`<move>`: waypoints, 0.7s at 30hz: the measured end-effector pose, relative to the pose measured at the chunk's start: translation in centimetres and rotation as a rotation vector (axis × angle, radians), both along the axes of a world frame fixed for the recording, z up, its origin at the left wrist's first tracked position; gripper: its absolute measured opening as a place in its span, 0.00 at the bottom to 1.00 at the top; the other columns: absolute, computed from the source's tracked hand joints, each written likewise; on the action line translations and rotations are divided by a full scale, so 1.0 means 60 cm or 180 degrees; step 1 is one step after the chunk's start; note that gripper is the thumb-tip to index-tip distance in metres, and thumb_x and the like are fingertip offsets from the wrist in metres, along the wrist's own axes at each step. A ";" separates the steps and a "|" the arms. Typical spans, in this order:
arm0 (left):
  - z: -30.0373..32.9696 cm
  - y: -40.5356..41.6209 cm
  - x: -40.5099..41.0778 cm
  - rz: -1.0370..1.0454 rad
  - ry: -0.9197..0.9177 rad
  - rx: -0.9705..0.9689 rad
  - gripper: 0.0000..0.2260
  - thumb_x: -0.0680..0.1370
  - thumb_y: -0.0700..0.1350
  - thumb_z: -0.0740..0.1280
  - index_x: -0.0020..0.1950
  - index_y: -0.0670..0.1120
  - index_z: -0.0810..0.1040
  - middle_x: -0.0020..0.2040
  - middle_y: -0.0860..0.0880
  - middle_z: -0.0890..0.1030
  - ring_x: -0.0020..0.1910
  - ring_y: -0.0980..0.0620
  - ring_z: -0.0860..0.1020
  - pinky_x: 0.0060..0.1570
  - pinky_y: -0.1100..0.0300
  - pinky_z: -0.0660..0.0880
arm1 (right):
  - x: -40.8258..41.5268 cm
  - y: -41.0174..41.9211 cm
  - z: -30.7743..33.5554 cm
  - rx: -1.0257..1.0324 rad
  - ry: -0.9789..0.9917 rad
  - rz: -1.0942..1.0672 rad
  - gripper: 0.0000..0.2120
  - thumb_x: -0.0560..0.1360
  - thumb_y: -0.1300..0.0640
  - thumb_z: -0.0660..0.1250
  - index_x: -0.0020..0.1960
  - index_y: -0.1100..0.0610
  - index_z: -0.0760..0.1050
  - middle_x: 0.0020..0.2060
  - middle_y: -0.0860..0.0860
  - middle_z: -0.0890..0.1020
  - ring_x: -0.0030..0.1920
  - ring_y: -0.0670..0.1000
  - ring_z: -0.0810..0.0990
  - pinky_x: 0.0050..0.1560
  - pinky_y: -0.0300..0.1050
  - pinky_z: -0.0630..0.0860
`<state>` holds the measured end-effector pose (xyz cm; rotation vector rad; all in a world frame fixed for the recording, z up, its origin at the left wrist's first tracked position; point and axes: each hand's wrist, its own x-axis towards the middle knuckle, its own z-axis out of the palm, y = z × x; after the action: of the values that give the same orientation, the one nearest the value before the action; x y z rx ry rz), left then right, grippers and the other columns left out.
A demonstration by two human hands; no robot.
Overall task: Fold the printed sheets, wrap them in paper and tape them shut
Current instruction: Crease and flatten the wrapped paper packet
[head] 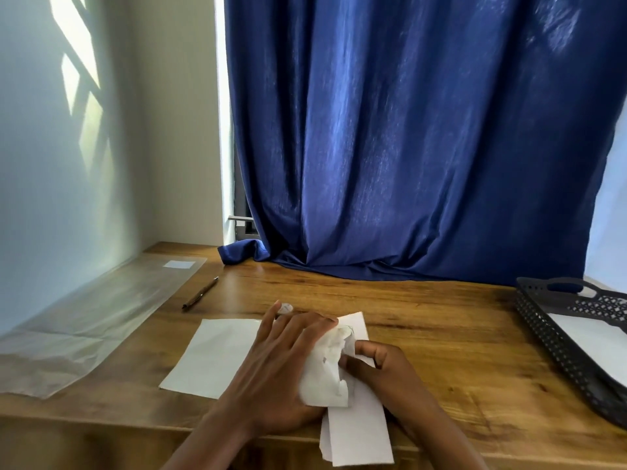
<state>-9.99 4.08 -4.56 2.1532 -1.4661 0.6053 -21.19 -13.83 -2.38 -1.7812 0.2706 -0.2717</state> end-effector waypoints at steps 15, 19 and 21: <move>-0.005 -0.003 0.010 0.0156 0.0178 -0.0010 0.49 0.67 0.75 0.70 0.80 0.59 0.53 0.76 0.57 0.63 0.78 0.52 0.59 0.81 0.46 0.49 | -0.110 -0.081 0.071 -0.0804 0.0346 -0.0252 0.16 0.77 0.57 0.71 0.63 0.47 0.73 0.41 0.40 0.87 0.40 0.44 0.87 0.34 0.31 0.77; -0.006 -0.002 0.009 0.0147 0.0155 -0.0031 0.48 0.67 0.75 0.69 0.80 0.59 0.53 0.76 0.57 0.63 0.77 0.52 0.60 0.81 0.48 0.46 | -0.113 -0.073 0.074 -0.1463 0.0698 0.0007 0.09 0.79 0.48 0.68 0.59 0.43 0.78 0.45 0.32 0.85 0.45 0.37 0.84 0.39 0.29 0.75; -0.007 -0.003 0.007 0.0151 0.0122 -0.0049 0.48 0.67 0.75 0.69 0.80 0.59 0.54 0.76 0.56 0.64 0.77 0.52 0.60 0.81 0.47 0.47 | -0.107 -0.072 0.070 -0.1726 0.0796 0.0115 0.09 0.80 0.46 0.67 0.60 0.42 0.78 0.48 0.32 0.84 0.48 0.37 0.83 0.44 0.31 0.77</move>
<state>-9.54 3.93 -4.95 2.1811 -1.3895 0.5868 -27.62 -18.14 1.85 -2.3596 0.3659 -0.0974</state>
